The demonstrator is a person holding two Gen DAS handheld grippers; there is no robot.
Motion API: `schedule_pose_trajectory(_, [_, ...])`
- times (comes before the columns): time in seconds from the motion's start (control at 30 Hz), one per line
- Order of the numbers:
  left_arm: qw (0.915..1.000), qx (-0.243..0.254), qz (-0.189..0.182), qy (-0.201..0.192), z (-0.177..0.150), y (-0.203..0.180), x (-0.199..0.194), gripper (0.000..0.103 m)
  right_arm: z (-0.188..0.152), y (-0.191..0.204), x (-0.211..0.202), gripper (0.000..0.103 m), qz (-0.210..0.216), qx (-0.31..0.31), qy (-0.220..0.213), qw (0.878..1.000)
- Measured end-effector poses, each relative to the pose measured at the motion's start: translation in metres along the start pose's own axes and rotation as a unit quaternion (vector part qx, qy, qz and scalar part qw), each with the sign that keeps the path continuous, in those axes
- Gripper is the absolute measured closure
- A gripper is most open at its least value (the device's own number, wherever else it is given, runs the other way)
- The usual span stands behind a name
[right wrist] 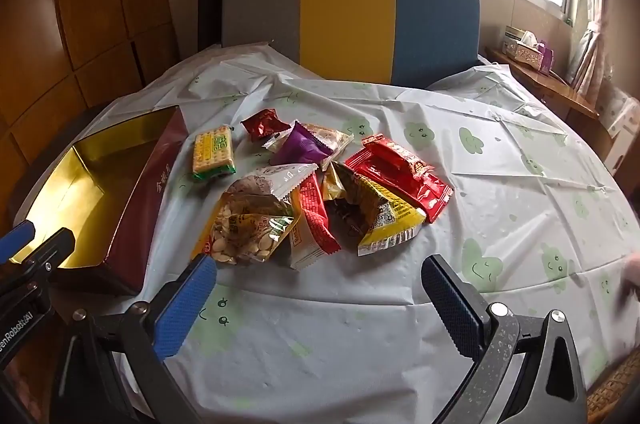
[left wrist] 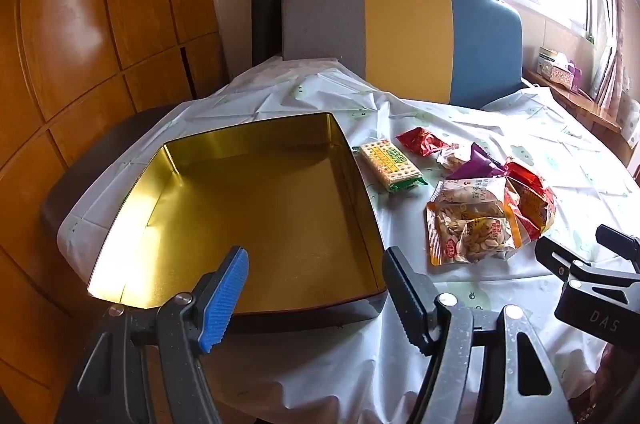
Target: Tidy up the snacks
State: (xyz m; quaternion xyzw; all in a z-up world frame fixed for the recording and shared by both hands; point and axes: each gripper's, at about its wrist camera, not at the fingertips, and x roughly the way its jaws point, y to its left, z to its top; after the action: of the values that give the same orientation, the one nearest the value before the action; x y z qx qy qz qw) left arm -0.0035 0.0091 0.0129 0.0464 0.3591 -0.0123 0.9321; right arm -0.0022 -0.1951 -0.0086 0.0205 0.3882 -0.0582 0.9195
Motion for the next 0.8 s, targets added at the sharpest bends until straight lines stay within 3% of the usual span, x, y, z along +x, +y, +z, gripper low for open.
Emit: schedule_pose_trajectory(0.8, [1.0, 0.005, 0.001, -0.001, -0.004, -0.006, 0.002, 0.032, 0.016, -0.017, -0.007, 0.0, -0.012, 0.005, -0.03, 0.999])
